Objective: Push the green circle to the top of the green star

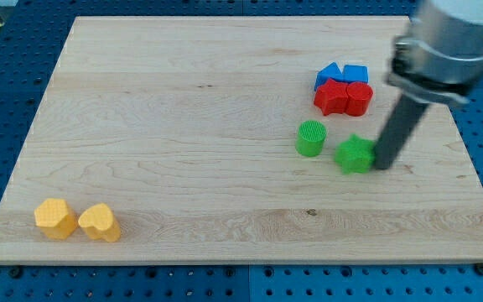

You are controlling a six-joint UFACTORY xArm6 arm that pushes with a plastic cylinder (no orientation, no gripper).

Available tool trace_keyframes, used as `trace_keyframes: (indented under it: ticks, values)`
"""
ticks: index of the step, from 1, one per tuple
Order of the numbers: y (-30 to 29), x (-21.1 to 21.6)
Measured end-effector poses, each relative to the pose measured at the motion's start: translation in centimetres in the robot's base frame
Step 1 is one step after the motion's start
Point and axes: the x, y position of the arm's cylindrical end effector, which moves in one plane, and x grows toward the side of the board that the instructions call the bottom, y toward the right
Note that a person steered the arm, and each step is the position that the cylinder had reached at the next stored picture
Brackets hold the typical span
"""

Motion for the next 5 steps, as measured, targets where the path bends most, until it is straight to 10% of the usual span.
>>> trace_keyframes:
  ticks: [2,5]
  values:
    - [-17.1,0.0]
    - [-7.2,-2.7]
